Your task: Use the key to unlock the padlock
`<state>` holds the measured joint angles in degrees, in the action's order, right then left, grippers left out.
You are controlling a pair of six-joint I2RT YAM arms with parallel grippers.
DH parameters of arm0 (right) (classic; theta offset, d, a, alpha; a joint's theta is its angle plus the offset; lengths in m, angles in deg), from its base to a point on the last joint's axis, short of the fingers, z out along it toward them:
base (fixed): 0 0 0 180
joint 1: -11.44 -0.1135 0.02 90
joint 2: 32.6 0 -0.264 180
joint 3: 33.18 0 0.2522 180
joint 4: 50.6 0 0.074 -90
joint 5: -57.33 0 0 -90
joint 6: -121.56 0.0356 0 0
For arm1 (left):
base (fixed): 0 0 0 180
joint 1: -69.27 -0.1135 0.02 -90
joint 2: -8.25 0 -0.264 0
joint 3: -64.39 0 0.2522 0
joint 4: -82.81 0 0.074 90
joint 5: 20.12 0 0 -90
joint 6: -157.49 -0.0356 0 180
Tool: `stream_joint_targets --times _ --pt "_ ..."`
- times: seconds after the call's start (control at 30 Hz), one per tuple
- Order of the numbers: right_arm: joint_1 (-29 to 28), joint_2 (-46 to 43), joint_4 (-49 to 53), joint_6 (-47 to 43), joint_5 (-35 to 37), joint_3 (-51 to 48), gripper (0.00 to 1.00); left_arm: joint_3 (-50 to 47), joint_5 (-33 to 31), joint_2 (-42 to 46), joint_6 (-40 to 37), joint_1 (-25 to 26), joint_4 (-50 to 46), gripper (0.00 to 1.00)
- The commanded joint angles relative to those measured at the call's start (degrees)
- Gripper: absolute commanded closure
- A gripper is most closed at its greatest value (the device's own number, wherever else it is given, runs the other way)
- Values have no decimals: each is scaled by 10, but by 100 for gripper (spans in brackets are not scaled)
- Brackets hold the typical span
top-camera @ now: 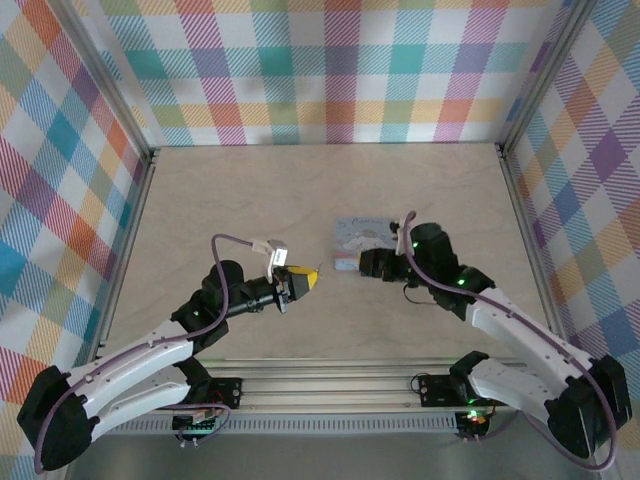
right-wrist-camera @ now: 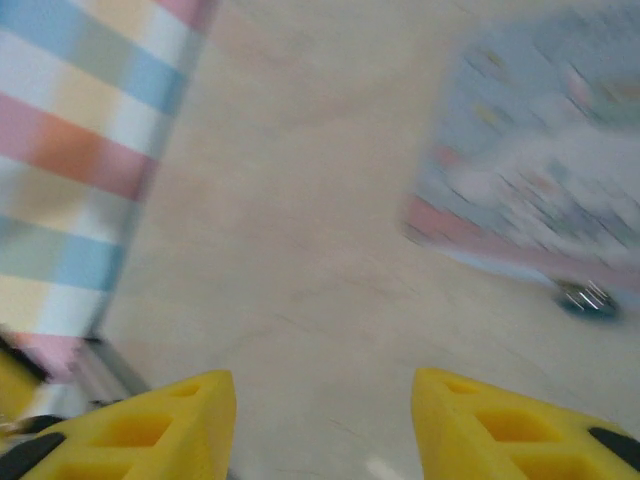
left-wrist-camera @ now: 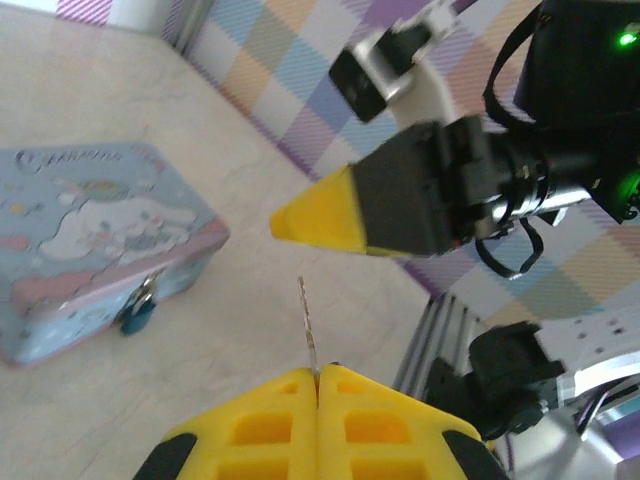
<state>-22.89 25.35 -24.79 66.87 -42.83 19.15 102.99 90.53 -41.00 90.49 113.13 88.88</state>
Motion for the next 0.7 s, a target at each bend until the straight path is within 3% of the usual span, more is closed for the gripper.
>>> stream_joint_targets --times 0.0,0.4,0.67 --pt "-28 30 19 10 117 -27 49 -16 -19 4 -30 4 -42 100" --pt "-114 184 -27 -41 344 12 46 -37 -58 -33 -42 10 -71 100" --pt "-117 264 -82 -19 371 25 46 -51 -68 -36 -49 10 -67 100"
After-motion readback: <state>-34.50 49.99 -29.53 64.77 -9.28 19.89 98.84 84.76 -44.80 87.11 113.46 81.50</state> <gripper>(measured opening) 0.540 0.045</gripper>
